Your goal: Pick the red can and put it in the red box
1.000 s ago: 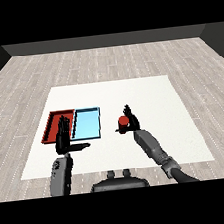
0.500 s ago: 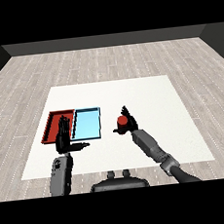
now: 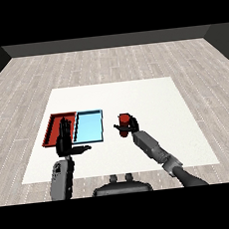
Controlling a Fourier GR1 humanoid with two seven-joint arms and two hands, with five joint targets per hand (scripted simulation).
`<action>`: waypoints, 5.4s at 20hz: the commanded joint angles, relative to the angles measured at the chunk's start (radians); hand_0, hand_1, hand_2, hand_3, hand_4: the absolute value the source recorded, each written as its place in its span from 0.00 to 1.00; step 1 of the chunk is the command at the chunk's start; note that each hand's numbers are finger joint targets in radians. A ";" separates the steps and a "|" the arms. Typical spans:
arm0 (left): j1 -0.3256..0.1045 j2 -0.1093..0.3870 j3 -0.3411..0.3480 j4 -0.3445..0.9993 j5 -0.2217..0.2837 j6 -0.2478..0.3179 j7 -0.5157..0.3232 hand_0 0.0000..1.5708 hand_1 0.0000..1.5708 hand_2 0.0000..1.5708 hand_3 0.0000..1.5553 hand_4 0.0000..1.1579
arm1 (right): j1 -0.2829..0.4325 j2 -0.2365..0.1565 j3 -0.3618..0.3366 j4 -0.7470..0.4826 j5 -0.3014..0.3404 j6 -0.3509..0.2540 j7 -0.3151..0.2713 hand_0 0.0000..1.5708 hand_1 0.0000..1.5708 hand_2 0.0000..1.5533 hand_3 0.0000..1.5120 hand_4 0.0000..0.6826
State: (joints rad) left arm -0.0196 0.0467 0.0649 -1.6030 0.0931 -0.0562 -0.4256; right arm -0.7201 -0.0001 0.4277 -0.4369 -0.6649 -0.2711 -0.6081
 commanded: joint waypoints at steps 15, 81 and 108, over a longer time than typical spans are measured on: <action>0.001 -0.012 -0.056 -0.025 -0.018 0.002 0.040 0.00 0.00 0.00 0.00 0.00 | -0.025 -0.030 0.019 -0.157 0.133 -0.101 0.031 0.90 0.90 0.92 0.91 0.91; -0.342 -0.046 -0.512 0.471 0.204 0.302 0.018 0.00 0.00 0.00 0.00 0.19 | 0.226 0.000 0.214 -0.769 0.241 -0.291 0.158 0.95 0.95 0.94 0.91 0.95; -0.366 -0.046 -0.544 0.411 0.165 0.714 0.114 1.00 1.00 0.97 0.94 0.97 | 0.200 -0.001 0.216 -0.853 0.350 -0.324 0.321 0.00 0.00 0.00 0.00 0.00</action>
State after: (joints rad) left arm -0.3647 0.0197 -0.4964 -1.1925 0.2598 0.6528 -0.3035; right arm -0.5379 -0.0116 0.6474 -1.2810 -0.3800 -0.6147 -0.3308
